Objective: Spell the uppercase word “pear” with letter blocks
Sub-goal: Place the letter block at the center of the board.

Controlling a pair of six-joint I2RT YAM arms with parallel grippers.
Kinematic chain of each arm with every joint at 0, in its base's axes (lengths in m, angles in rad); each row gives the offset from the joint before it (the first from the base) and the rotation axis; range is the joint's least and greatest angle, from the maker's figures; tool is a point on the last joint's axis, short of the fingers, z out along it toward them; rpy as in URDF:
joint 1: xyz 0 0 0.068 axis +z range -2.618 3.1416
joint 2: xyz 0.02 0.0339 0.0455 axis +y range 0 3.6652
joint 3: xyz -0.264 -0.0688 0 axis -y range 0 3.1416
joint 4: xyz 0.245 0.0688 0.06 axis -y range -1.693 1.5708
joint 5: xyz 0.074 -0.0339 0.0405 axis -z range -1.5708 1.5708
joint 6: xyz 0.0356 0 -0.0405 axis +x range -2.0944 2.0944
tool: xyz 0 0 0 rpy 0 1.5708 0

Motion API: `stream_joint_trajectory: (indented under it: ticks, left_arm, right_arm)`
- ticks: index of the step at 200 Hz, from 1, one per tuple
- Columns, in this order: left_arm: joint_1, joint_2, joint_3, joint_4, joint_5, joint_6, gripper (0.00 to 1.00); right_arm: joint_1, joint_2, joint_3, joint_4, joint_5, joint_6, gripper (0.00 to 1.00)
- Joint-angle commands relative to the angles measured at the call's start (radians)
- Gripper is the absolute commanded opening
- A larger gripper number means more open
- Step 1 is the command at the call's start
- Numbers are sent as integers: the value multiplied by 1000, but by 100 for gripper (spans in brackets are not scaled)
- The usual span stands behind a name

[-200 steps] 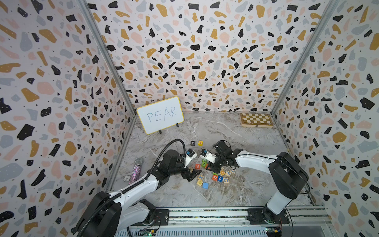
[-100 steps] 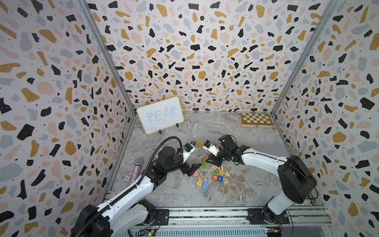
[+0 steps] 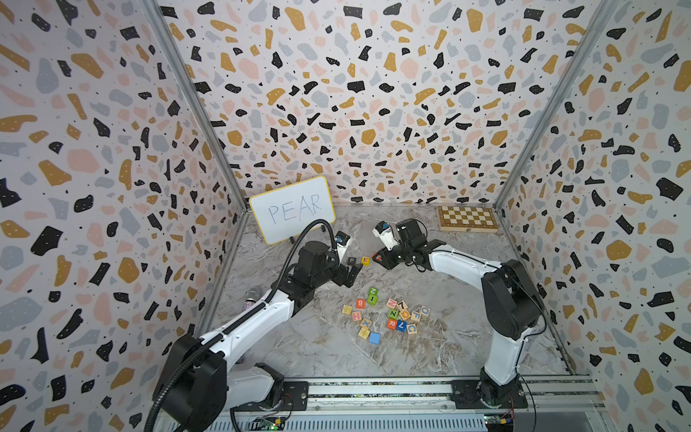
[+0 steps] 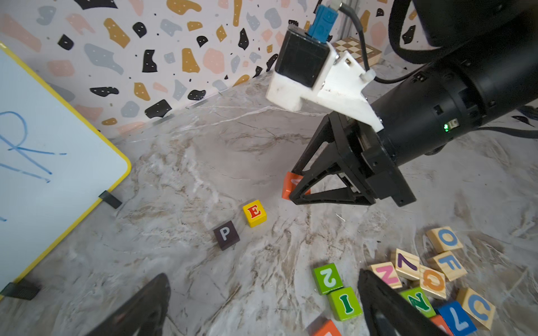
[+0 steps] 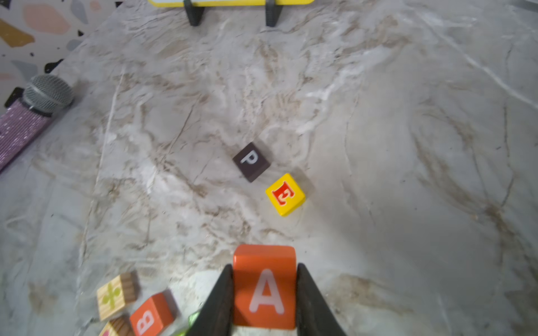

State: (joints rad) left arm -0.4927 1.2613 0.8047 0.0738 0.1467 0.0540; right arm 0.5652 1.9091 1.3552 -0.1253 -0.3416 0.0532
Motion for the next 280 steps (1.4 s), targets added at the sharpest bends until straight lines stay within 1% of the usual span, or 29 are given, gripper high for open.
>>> stream_joint_trajectory:
  ticks: [1, 26, 44, 57, 80, 105, 127, 177, 207, 240, 280]
  left_arm:
    - [22, 55, 89, 9, -23, -33, 99]
    - [25, 168, 207, -112, 48, -68, 99]
    - [25, 257, 292, -207, 50, -100, 99]
    - [25, 292, 316, -227, 35, -115, 99]
    - [25, 294, 301, -188, 14, -162, 99]
    - [23, 332, 343, -230, 16, -195, 99]
    - [22, 342, 341, -230, 2, -223, 99]
    - [13, 337, 327, -230, 8, -236, 99]
    - [8, 335, 318, -214, 11, -234, 99]
    - [6, 343, 327, -214, 14, -233, 99]
    - [6, 336, 317, -198, 13, -235, 99]
  right_arm:
    - [-7, 29, 86, -63, 43, 87, 28]
    - [-12, 56, 93, -39, 93, 124, 28]
    - [-20, 69, 91, -30, 135, 165, 28]
    - [-28, 77, 93, -35, 165, 206, 28]
    - [-30, 87, 88, -27, 182, 245, 28]
    - [-30, 120, 104, -40, 195, 293, 29]
    - [-27, 154, 132, -55, 191, 317, 28]
    - [-12, 205, 164, -78, 211, 320, 28]
    - [-3, 242, 212, -138, 228, 313, 27]
    - [2, 252, 226, -154, 242, 312, 27]
    - [20, 269, 239, -169, 214, 337, 27]
